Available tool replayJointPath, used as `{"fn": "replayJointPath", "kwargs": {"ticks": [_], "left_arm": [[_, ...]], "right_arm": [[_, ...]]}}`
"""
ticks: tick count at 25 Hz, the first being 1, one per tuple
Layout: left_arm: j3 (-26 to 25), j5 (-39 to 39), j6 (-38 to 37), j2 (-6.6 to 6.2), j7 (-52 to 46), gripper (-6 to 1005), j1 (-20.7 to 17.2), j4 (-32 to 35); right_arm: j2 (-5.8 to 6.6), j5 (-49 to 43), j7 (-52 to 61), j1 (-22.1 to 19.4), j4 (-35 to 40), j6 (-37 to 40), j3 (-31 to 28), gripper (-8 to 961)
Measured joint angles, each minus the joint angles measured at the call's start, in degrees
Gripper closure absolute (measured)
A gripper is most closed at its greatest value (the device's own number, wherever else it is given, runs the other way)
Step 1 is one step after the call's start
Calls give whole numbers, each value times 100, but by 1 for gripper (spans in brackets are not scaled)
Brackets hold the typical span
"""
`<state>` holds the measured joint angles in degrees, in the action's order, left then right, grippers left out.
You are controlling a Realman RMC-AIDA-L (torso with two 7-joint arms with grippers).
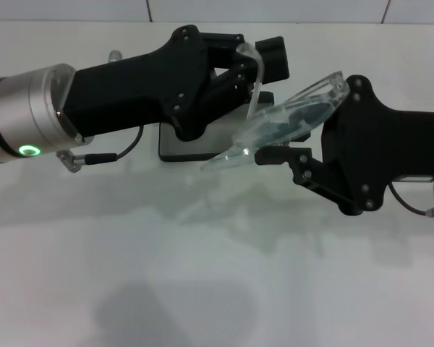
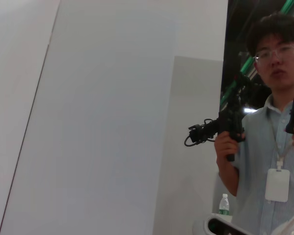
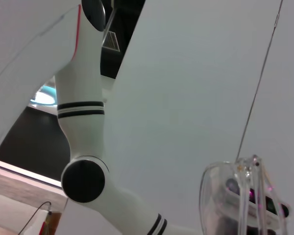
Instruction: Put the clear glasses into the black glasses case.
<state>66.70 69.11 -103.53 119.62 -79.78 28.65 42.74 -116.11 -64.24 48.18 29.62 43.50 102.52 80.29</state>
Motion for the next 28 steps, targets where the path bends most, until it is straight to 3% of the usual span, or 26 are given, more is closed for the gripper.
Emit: {"fn": "replayJointPath", "kwargs": {"ticks": [28], "left_arm": [[-68,-105,17,-18,-134,911,15,77]], "right_arm": [[22,-15,277,91,9,-203,-12,869]]}}
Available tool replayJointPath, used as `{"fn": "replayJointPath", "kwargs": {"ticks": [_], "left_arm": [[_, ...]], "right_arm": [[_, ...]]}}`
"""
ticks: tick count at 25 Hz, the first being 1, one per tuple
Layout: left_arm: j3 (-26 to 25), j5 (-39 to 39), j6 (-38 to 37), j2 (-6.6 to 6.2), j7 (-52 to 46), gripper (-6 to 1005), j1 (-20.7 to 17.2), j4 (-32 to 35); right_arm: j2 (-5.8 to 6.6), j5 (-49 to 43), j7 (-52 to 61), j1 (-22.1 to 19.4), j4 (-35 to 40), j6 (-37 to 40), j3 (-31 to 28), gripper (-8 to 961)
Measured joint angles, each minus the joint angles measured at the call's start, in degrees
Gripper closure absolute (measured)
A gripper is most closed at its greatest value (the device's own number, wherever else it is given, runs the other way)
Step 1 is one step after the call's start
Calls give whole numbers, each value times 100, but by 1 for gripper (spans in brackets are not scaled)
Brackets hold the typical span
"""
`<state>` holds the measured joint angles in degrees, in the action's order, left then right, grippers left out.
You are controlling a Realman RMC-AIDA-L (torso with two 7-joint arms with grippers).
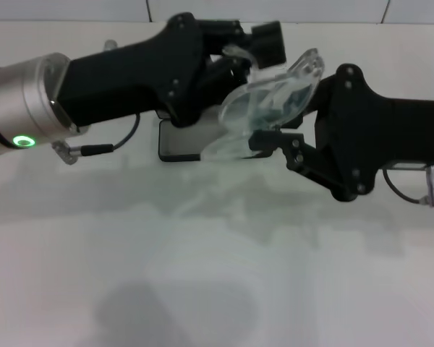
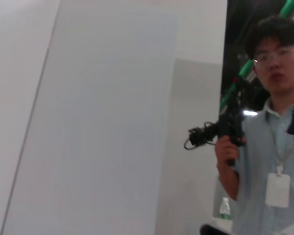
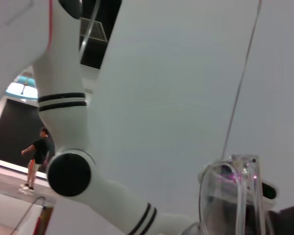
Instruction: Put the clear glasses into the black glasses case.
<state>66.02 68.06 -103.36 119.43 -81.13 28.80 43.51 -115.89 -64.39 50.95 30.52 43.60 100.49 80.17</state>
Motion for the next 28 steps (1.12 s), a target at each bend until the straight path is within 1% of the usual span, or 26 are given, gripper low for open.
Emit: {"fn": "replayJointPath", "kwargs": {"ticks": [3,6,8,12,21,28], "left_arm": [[-74,-73,12,-13,0,911,-20,0],[-211,-86,12,5,0,911,-72,0],[-212,-86,11,7,0,911,-81,0],[-173,-71,-16,8,-11,911,-95,0],[-36,9,-238,1,-144,911,-48,18],[53,51,-246,4,-132,911,-86,125]], "right_arm": [[3,-17,-12,-17,21,71,6,869],[-2,-20,-13,-41,48,89,7,869],[-8,-8,-16,-69,55,93,7,870],[-18,68,-21,-120,57,95,-21,870],[-22,157,32,-118,10,4,10,866],[-23,162,102,-91,-2,-37,10,864]]}}
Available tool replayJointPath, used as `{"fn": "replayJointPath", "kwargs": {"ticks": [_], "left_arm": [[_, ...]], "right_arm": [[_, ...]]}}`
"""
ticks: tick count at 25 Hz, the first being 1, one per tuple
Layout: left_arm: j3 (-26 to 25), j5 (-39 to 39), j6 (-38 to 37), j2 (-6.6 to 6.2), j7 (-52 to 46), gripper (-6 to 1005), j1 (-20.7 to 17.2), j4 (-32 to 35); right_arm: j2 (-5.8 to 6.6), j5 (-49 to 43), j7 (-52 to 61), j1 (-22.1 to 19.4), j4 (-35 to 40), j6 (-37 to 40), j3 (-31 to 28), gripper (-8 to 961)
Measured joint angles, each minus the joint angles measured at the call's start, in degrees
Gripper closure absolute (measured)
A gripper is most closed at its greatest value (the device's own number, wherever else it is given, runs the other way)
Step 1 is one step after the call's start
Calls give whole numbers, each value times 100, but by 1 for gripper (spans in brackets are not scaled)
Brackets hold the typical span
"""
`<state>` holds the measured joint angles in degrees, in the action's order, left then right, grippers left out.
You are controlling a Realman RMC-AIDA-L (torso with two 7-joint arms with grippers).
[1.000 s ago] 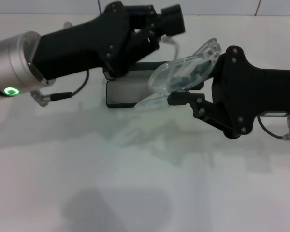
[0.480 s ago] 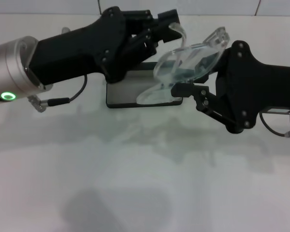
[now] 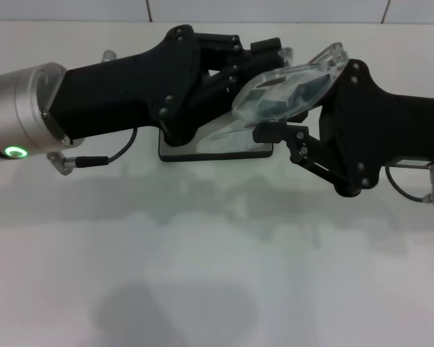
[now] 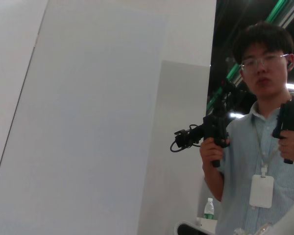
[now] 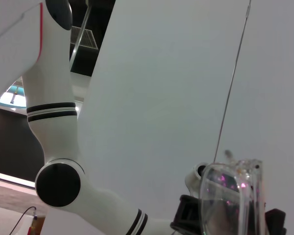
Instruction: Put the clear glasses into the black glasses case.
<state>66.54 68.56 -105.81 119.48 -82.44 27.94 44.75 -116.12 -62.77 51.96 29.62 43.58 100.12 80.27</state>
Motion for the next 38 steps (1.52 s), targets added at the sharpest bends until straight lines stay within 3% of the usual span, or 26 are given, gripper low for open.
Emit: {"fn": "replayJointPath", "kwargs": {"ticks": [3,11,15,18,22,29,32,35,38], "left_arm": [[-96,-31,19,3,24,911,-33,-21],[-972,142,79,-57,25,911,-440,9],[-1134,489,79,-152,-17,911,-830,300],[-1174,937,79,-187,-31,911,-1092,545],[-1245,1305,79,-168,8,910,-1319,577],[-1250,1692,75,-133,36,910,-1401,570],[-1250,2019,74,-132,36,910,-1378,593],[-1255,2366,79,-155,36,910,-1409,595],[-1259,2784,121,-166,36,910,-1408,596]], "right_arm": [[6,2,6,-11,2,61,-2,862],[36,-25,141,-36,70,125,-19,859],[176,-290,923,6,215,-457,-264,858],[287,-1008,2268,158,646,-1050,-558,857],[413,-2648,3909,741,1244,-1470,-880,855],[574,-5556,6278,2579,1216,-1134,-1091,852],[455,-6601,6582,3305,853,-1098,-1104,851],[232,-7289,6590,3867,309,-1179,-1102,850],[23,-7714,6572,4092,102,-1449,-901,849]]}}
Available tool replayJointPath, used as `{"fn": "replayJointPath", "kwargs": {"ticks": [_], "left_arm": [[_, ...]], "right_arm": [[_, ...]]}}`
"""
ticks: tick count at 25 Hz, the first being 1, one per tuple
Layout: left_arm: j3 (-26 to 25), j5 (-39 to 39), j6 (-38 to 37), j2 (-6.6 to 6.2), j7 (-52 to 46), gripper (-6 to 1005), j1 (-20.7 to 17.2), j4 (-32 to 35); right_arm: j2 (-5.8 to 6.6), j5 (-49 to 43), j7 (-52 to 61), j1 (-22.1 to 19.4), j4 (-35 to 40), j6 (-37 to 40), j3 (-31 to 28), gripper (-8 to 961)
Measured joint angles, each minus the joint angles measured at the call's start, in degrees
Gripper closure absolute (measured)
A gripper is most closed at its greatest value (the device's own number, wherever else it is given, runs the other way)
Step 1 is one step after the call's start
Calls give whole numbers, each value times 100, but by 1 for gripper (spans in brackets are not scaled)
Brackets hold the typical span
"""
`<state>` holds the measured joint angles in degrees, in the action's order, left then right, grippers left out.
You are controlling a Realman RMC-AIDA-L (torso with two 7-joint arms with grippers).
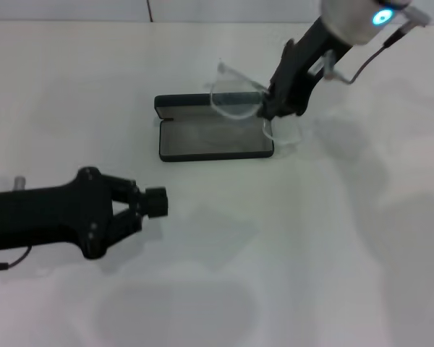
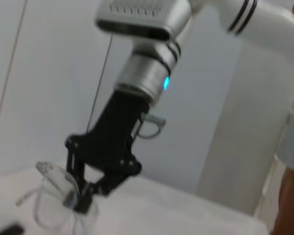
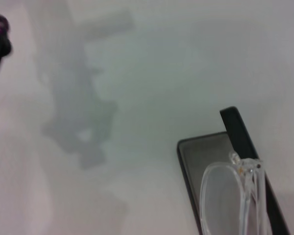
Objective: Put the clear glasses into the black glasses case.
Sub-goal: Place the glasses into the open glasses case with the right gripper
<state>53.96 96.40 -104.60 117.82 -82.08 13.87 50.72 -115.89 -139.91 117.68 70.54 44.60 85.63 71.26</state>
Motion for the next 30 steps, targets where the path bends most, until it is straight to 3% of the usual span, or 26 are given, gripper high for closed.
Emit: {"fn": "replayJointPath", "kwargs": {"ticks": [4,24,30], "left_arm": [[-6,208,109,15,43,910,11,0],[-35,231,169,37,166,911,78,0],[-35,231,169,40,139,911,116,0]], "right_arm": [[-39,185,25,109,-124,-369,618,848],[-38,496,150,282,-645,-1479,1812,840],[-39,990,153,272,-647,-1921,2683,838]]}}
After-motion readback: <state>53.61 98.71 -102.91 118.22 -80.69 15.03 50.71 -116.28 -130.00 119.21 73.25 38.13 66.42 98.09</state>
